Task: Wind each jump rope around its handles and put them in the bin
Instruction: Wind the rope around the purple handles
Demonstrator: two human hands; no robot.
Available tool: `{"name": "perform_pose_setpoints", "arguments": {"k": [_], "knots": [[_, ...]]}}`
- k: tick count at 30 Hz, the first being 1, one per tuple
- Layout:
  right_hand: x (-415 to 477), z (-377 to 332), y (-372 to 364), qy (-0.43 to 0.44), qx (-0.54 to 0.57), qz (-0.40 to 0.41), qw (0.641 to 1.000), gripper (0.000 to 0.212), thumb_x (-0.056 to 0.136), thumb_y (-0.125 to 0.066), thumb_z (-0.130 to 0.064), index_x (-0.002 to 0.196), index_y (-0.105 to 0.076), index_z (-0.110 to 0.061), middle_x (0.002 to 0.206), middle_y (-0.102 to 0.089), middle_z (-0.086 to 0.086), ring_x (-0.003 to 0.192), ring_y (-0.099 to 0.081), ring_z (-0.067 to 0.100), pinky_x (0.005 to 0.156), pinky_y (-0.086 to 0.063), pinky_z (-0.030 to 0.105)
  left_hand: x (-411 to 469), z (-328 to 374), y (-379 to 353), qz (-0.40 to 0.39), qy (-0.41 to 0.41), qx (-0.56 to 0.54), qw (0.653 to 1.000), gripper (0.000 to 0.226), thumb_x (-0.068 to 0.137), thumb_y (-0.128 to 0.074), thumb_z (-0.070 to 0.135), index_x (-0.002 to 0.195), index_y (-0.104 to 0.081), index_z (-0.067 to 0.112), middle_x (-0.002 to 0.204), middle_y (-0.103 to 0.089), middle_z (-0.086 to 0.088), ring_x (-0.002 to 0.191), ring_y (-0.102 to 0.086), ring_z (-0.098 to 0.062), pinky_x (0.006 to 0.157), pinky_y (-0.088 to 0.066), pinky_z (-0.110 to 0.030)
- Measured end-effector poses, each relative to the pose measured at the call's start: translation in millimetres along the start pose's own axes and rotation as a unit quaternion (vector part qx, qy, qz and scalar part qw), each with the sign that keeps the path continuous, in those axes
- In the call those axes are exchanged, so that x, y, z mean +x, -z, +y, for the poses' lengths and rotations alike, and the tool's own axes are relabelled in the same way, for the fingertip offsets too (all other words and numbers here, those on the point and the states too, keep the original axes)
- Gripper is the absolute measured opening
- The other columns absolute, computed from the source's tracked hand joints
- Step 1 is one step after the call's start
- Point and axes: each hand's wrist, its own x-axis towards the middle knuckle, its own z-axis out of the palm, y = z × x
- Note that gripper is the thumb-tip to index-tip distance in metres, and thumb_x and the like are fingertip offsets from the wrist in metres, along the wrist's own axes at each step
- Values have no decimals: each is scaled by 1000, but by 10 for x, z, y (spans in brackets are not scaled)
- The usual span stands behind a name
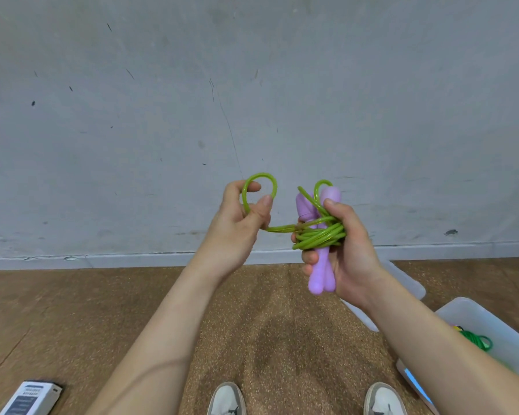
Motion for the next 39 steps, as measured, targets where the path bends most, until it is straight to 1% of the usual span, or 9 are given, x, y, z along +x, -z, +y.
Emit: {"name": "perform_pose_setpoints", "arguments": {"k": [2,6,8,12,25,30,34,37,39], "knots": [[-5,16,-20,7,-2,-4,1000,48,79,-55,-52,91,-57,-6,74,-58,11,42,-45,16,45,-40,24,24,-74,-48,54,-56,116,990,23,99,-45,34,117,-48,21,66,-55,5,54,-48,-6,60,-38,-30],[-10,8,-39,15,-1,-6,1000,49,76,-56,-54,95,-55,-8,75,-54,11,42,-45,16,45,-40,24,0,-140,-99,57,-158,270,948,34,101,-34,34,114,-59,16,60,-51,4,64,-56,-26,63,-45,-40],[-18,-17,-29,17,10,-7,1000,46,78,-55,-53,90,-57,-8,74,-54,11,42,-45,16,46,-39,24,-19,-138,-138,55,-191,264,944,36,99,-33,34,113,-61,16,59,-51,6,61,-54,-23,62,-44,-40],[-21,-48,8,16,29,-14,999,45,84,-50,-52,85,-61,-9,73,-56,12,43,-44,17,45,-40,25,-38,-140,-186,70,-235,229,942,33,100,-37,31,111,-63,15,62,-53,21,61,-48,-6,59,-40,-22],[-36,-89,27,43,-24,-39,998,43,75,-55,-52,87,-64,-12,76,-50,14,42,-45,18,44,-40,25,-52,-170,-268,67,-201,185,960,29,98,-38,33,105,-63,20,53,-43,7,53,-44,-10,54,-37,-23],[-30,-64,14,55,-83,-28,995,46,74,-55,-51,87,-58,-6,61,-49,9,40,-46,19,43,-40,25,-43,-119,-228,10,-245,317,916,36,98,-36,41,107,-60,15,54,-42,10,52,-41,-12,53,-37,-30],[-23,-51,19,67,-101,-29,992,43,76,-54,-50,85,-62,-8,62,-50,10,41,-46,20,43,-40,26,-51,-34,-188,-16,-255,424,869,48,93,-33,55,100,-57,14,60,-57,-4,61,-55,-35,54,-44,-38],[-20,-38,19,64,-121,-30,990,40,76,-53,-50,79,-64,-12,63,-51,12,41,-46,21,43,-40,26,-53,21,-169,-44,-235,464,853,40,96,-39,51,100,-55,14,69,-63,-11,71,-58,-40,58,-40,-39],[-30,-34,9,63,-135,-40,988,40,76,-52,-50,75,-64,-11,61,-52,11,40,-46,20,42,-40,25,-70,65,-176,-22,-250,509,823,42,96,-35,48,88,-56,13,62,-62,-11,61,-58,-38,52,-36,-36]]}}
